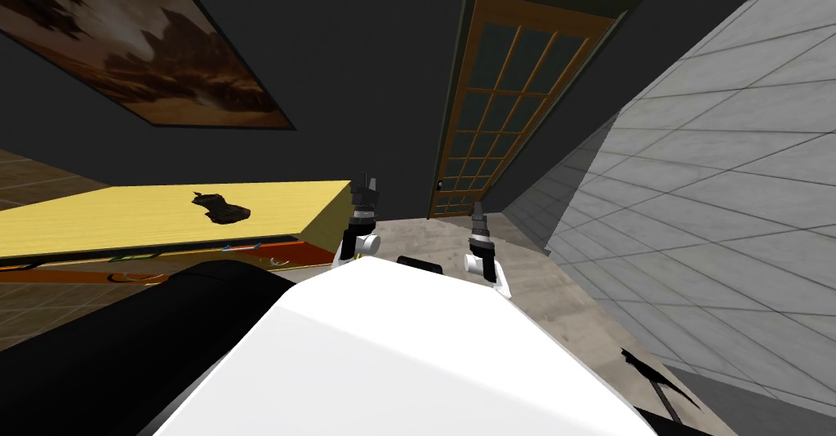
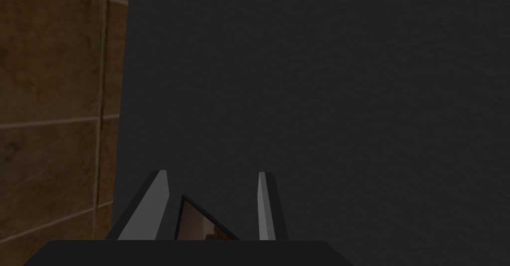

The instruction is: Pull the door open

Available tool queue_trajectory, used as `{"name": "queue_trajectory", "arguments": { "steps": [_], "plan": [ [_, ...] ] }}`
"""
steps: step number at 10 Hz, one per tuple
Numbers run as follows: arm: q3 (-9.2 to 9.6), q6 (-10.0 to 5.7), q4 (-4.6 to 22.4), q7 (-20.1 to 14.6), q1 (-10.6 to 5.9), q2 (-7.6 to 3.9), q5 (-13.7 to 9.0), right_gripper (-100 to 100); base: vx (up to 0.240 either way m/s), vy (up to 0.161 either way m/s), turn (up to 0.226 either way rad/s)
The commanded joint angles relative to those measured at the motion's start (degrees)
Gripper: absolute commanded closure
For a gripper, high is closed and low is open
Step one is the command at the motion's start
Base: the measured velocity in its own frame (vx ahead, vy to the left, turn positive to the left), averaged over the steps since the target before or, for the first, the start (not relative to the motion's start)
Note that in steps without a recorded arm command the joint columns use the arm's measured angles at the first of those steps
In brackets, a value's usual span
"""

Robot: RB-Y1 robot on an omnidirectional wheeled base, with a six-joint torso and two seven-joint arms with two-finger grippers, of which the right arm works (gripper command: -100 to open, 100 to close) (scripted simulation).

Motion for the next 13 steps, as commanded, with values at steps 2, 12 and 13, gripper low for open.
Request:
{"name": "queue_trajectory", "arguments": {
  "steps": [2,12,13],
  "plan": [
    [-0.07,-1.23,4.01,2.62,-1.34,-0.83,-0.14,-100,0.093,0.005,0.035],
    [0.27,-6.58,20.34,13.48,-6.58,-3.10,-0.31,-100,0.102,0.007,0.036],
    [0.31,-7.13,22.16,14.60,-7.12,-3.32,-0.33,-100,0.105,0.017,0.042]
  ]
}}
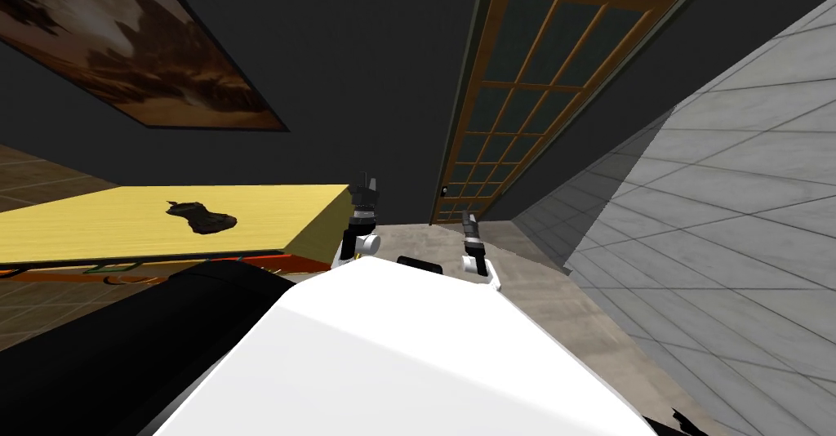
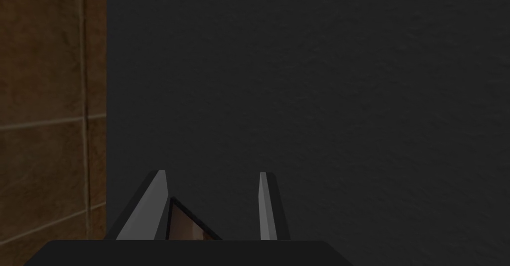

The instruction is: Pull the door open

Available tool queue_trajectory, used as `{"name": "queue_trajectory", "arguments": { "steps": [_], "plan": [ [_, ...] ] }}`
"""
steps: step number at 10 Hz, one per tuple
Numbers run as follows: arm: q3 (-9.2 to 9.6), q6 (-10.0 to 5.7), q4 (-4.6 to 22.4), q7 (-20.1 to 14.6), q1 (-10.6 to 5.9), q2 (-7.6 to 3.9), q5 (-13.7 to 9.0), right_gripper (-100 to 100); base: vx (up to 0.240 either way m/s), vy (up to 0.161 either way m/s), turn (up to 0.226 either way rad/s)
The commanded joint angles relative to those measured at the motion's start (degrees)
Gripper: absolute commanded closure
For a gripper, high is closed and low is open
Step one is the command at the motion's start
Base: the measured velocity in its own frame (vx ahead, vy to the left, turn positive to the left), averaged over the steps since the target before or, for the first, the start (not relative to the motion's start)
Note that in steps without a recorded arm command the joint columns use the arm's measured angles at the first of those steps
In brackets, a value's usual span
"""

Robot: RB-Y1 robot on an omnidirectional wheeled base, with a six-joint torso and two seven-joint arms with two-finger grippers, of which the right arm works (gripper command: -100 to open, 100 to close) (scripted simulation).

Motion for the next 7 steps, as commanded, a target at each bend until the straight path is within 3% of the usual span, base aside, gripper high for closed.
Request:
{"name": "queue_trajectory", "arguments": {
  "steps": [1,5,6,7],
  "plan": [
    [0.14,-0.77,2.78,2.03,-0.82,-0.24,0.02,-100,0.097,0.024,0.036],
    [0.28,-2.96,9.64,6.49,-2.97,-1.05,-0.05,-100,0.103,0.008,0.035],
    [0.28,-2.96,9.64,6.49,-2.97,-1.05,-0.05,-100,0.061,0.000,0.016],
    [0.31,-3.51,11.35,7.60,-3.51,-1.25,-0.07,-100,0.058,-0.006,0.030]
  ]
}}
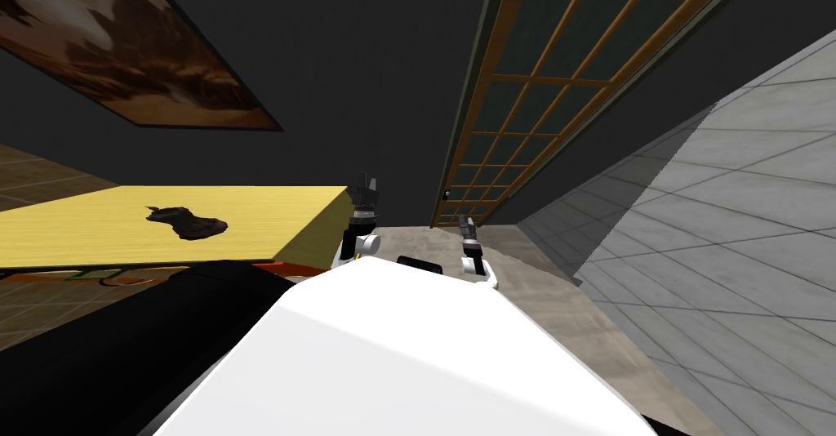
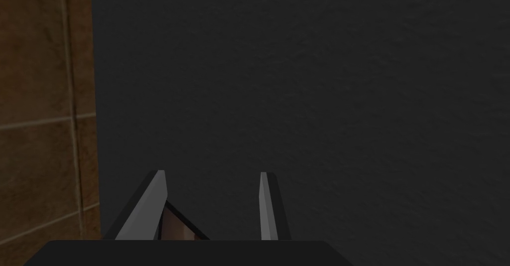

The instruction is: Pull the door open

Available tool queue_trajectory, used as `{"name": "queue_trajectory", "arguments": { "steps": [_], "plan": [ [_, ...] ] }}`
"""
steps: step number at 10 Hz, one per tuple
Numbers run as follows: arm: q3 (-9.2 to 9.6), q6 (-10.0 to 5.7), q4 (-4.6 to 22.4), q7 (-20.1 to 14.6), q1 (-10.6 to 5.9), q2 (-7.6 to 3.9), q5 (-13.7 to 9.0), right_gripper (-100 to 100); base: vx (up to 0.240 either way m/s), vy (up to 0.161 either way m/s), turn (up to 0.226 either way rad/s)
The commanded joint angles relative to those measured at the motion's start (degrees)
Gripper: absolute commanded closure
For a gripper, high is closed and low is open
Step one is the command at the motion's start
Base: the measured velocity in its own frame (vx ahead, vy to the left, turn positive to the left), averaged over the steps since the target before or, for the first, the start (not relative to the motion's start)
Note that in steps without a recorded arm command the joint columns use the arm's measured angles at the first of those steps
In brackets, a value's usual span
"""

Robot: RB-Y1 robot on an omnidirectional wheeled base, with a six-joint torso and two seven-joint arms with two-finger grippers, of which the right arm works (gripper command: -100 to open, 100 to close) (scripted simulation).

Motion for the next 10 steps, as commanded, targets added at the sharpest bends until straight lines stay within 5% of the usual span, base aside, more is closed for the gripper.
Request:
{"name": "queue_trajectory", "arguments": {
  "steps": [1,10],
  "plan": [
    [0.04,-1.11,2.86,1.78,-0.86,-0.28,-0.03,-100,0.086,0.001,0.038],
    [0.34,-5.79,17.54,11.28,-5.45,-1.87,-0.19,-100,0.101,0.000,0.036]
  ]
}}
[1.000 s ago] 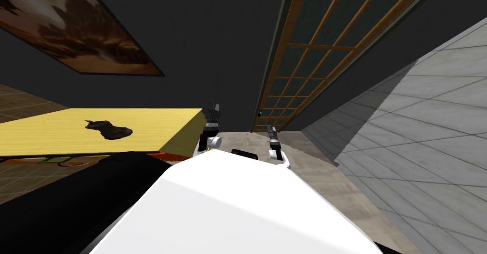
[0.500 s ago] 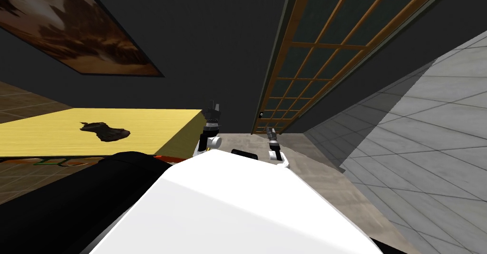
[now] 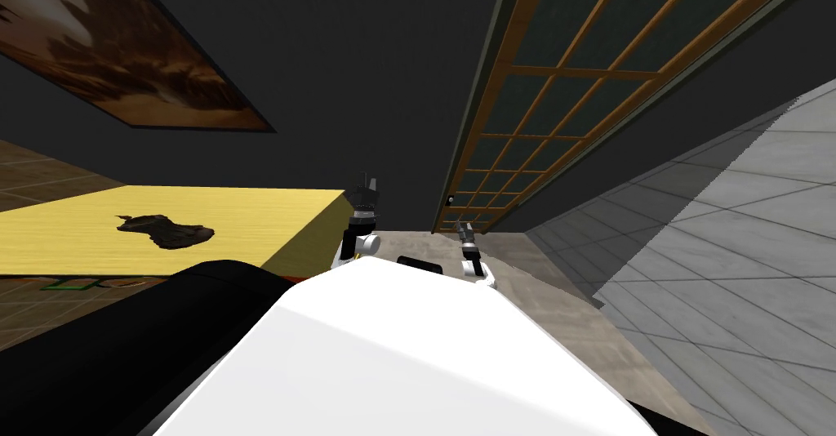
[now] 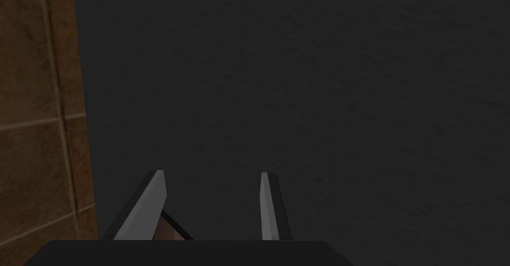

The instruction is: Pull the door open

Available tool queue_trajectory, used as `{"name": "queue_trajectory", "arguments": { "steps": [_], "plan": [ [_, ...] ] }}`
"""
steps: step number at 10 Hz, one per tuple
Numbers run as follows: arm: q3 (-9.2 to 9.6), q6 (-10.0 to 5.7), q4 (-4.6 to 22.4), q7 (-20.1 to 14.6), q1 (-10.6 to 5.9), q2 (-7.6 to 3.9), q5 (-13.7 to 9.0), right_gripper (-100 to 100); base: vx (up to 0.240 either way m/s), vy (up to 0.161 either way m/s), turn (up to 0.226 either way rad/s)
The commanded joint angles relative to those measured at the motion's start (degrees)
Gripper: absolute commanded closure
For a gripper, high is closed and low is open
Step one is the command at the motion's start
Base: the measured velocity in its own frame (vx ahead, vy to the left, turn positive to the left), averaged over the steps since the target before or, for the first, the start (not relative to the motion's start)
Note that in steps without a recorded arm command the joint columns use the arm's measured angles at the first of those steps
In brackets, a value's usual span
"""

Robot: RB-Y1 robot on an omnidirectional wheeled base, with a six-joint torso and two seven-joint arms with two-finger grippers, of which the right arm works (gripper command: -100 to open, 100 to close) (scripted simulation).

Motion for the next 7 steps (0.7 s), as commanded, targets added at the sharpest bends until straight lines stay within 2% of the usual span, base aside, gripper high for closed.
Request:
{"name": "queue_trajectory", "arguments": {
  "steps": [1,7],
  "plan": [
    [0.08,-0.76,2.31,1.79,-0.62,-0.23,-0.01,-100,0.094,0.008,0.035],
    [0.26,-3.52,10.90,7.41,-3.33,-1.10,-0.10,-100,0.097,-0.006,0.032]
  ]
}}
